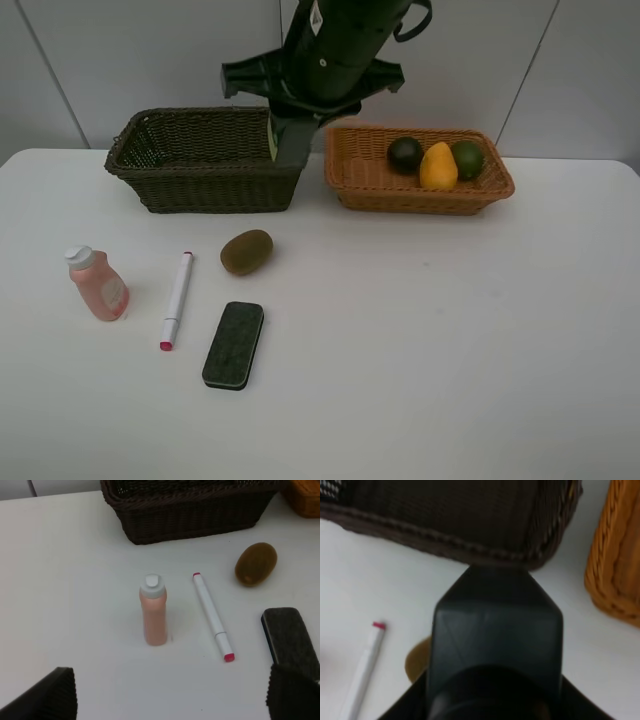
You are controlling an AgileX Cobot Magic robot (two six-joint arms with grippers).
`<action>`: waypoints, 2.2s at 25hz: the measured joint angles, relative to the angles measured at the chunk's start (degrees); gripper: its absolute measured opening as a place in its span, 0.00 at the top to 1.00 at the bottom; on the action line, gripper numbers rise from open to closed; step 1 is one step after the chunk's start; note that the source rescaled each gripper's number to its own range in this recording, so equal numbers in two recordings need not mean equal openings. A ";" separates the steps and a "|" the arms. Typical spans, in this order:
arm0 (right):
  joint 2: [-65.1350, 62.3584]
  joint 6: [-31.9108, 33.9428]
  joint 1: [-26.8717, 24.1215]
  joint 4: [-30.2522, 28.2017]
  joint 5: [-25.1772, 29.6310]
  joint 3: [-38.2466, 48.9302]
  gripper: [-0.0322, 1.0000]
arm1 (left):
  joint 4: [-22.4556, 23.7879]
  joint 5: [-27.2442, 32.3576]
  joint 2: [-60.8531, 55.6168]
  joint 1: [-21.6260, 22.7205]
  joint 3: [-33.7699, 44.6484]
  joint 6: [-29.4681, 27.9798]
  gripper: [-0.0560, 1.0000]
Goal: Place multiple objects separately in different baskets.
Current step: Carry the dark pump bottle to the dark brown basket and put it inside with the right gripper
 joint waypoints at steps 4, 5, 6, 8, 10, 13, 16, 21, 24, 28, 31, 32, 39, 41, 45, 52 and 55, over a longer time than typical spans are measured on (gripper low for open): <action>0.65 -0.58 -1.32 -1.08 -5.37 -1.38 0.96 | 0.00 0.00 0.00 0.00 0.00 0.00 0.00; 1.21 -0.90 -1.70 -1.30 -6.27 -1.90 0.96 | 0.00 0.00 0.00 0.00 0.00 0.00 0.00; 2.00 -1.46 -2.23 -1.48 -7.28 -2.34 0.96 | 0.00 0.00 0.00 0.00 0.00 0.00 0.00; 4.04 -3.11 -3.12 -1.67 -8.58 -3.84 0.96 | 0.00 0.00 0.00 0.00 0.00 0.00 0.00; 6.94 -4.79 -3.76 -1.67 -8.99 -5.78 0.96 | 0.00 0.00 0.00 0.00 0.00 0.00 0.00; 11.53 -7.14 -4.10 -1.54 -8.99 -9.77 0.96 | 0.00 0.00 0.00 0.00 0.00 0.00 0.00; 16.08 -9.02 -4.10 -1.54 -9.15 -14.54 0.96 | 0.00 0.00 0.00 0.00 0.00 0.00 0.00; 22.32 -11.79 -4.90 -1.49 -9.42 -21.52 0.96 | 0.00 0.00 0.00 0.00 0.00 0.00 0.00; 24.90 -12.48 -5.87 -1.67 -10.40 -23.32 0.96 | 0.00 0.00 0.00 0.00 0.00 0.00 0.00; 26.86 -12.59 -7.04 -1.88 -12.60 -23.48 0.96 | 0.00 0.00 0.00 0.00 0.00 0.00 0.00; 27.75 -12.77 -7.78 -2.02 -13.76 -23.48 0.96 | 0.00 0.00 0.00 0.00 0.00 0.00 0.00; 28.16 -12.77 -7.89 -2.09 -14.03 -23.48 0.96 | 0.00 0.00 0.00 0.00 0.00 0.00 0.00; 29.45 -12.77 -8.02 -2.22 -14.21 -23.53 0.96 | 0.00 0.00 0.00 0.00 0.00 0.00 0.00; 29.45 -12.77 -8.02 -2.32 -14.34 -23.53 0.96 | 0.00 0.00 0.00 0.00 0.00 0.00 0.00; 29.51 -12.77 -8.02 -2.35 -14.45 -23.53 0.96 | 0.00 0.00 0.00 0.00 0.00 0.00 0.00; 29.51 -12.77 -8.08 -4.48 -15.33 -23.96 0.09 | 0.00 0.00 0.00 0.00 0.00 0.00 0.00; 29.51 -12.77 -8.07 -4.48 -15.33 -23.96 0.02 | 0.00 0.00 0.00 0.00 0.00 0.00 0.00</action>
